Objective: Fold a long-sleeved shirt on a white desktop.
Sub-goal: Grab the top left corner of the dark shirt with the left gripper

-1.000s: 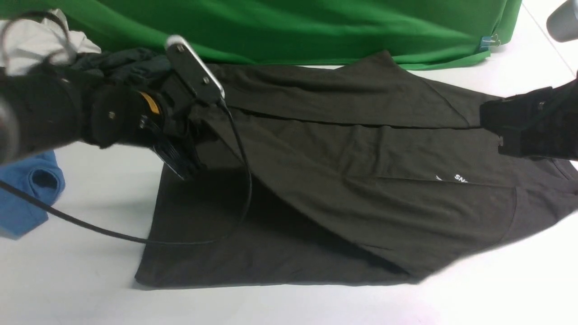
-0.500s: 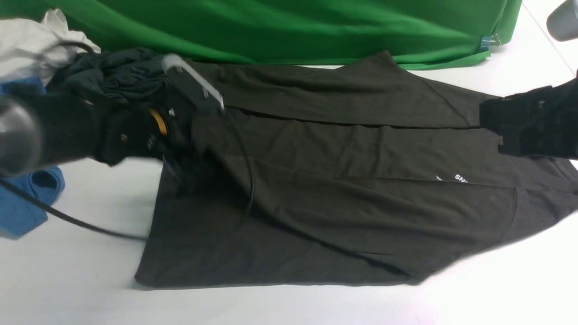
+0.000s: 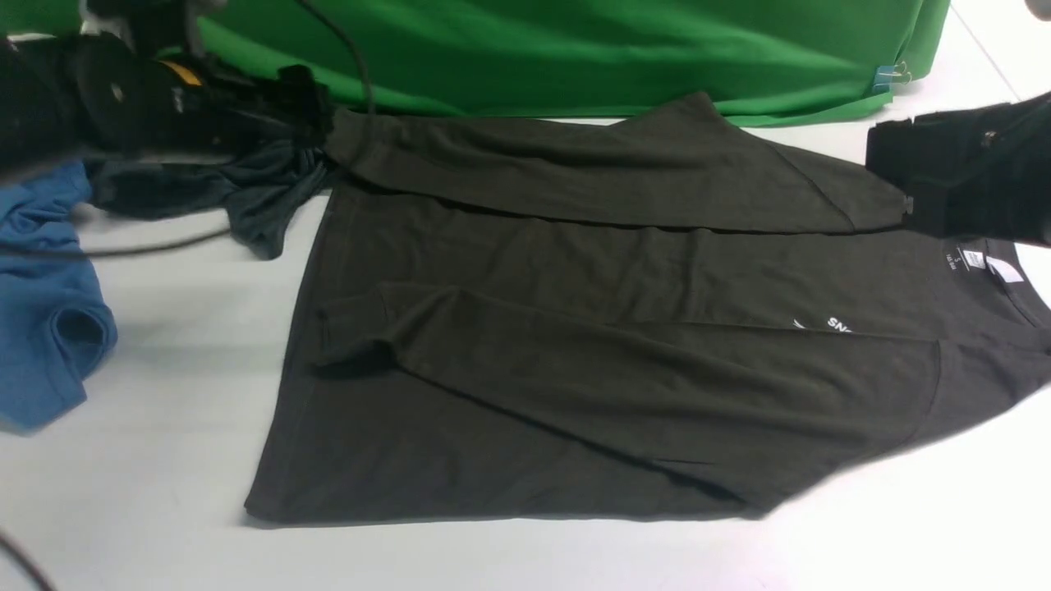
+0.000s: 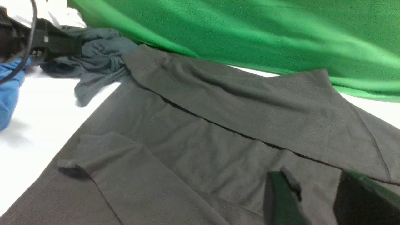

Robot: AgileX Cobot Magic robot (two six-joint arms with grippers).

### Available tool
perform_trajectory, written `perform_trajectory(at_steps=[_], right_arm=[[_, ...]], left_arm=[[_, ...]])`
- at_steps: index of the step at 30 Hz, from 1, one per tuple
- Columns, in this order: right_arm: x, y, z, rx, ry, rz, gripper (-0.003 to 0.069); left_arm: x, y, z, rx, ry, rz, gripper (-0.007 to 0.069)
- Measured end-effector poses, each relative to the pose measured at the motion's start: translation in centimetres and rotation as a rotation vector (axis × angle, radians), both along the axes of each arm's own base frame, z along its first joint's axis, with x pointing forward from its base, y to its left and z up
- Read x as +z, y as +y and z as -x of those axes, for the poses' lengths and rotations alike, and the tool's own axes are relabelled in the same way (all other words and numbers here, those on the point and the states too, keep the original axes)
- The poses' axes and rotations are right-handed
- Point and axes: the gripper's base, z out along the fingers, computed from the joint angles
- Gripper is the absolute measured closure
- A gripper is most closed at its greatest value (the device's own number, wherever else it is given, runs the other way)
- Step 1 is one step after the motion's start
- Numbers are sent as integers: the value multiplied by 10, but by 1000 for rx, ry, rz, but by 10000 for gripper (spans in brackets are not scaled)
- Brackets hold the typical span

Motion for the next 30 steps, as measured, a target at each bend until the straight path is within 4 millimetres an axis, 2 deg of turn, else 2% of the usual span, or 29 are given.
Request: perform_trajectory(at_steps=[7, 15, 20, 30], right_arm=[[-7, 3, -7, 1, 22, 11, 418], [-7, 4, -8, 1, 21, 10, 418], [-4, 5, -10, 4, -16, -8, 418], [0, 6, -11, 9, -63, -31, 418]], left_arm=[[-21, 6, -55, -77, 109, 299, -46], [-62, -2, -101, -81, 176, 405, -46], [-79, -1, -110, -54, 209, 398, -46], [-93, 6, -120, 40, 159, 397, -27]])
